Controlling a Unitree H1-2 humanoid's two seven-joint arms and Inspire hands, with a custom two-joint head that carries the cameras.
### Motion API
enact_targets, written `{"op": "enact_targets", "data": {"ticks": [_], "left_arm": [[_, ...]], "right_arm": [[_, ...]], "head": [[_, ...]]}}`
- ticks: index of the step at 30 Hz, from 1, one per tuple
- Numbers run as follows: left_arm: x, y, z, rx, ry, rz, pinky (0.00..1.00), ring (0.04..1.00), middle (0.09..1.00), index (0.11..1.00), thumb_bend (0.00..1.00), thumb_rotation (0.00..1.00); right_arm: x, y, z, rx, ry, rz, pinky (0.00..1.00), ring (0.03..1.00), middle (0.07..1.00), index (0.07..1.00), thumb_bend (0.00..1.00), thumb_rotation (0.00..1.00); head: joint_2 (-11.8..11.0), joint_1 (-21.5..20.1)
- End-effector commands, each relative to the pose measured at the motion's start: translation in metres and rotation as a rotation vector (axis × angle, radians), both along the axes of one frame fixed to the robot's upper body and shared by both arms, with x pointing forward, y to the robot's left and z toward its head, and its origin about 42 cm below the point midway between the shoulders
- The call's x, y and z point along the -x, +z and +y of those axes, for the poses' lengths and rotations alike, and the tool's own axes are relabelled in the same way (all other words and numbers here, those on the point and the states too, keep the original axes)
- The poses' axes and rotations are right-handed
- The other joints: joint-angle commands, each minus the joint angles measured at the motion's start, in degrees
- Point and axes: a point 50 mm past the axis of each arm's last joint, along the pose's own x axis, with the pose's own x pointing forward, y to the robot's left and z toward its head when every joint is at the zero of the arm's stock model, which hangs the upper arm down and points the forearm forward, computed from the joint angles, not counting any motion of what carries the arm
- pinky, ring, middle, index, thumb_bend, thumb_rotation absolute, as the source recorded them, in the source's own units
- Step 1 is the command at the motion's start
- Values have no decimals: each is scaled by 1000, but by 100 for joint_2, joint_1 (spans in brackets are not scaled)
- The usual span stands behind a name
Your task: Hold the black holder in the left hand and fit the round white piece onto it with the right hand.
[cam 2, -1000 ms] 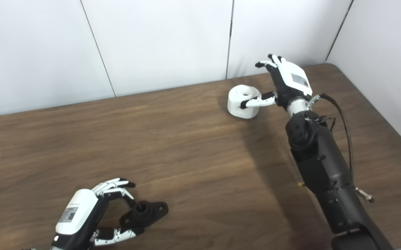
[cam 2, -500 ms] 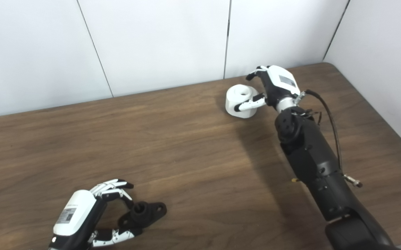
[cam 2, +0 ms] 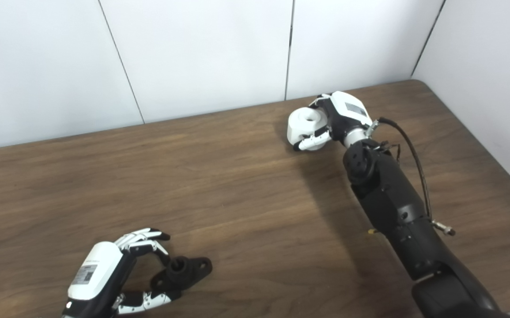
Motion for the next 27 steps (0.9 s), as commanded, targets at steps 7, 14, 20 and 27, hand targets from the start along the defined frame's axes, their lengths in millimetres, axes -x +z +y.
{"op": "enact_targets", "data": {"ticks": [7,14,20,27], "left_arm": [[5,-1,2,-25,5,16,808,839,773,487,515,56],[6,-1,2,-30,3,18,807,838,773,487,515,57],[6,-2,2,-28,3,18,809,837,772,487,515,56],[6,-1,3,-30,3,21,816,839,775,487,515,57]], "right_arm": [[-7,32,-6,23,9,-117,870,974,901,629,826,266],[-3,33,-7,28,7,-132,850,959,888,621,810,262],[-3,30,-8,20,13,-157,834,941,873,597,805,242],[-3,29,-8,32,18,-161,822,931,862,581,794,230]], "head": [[32,44],[32,74],[36,77],[54,110]]}}
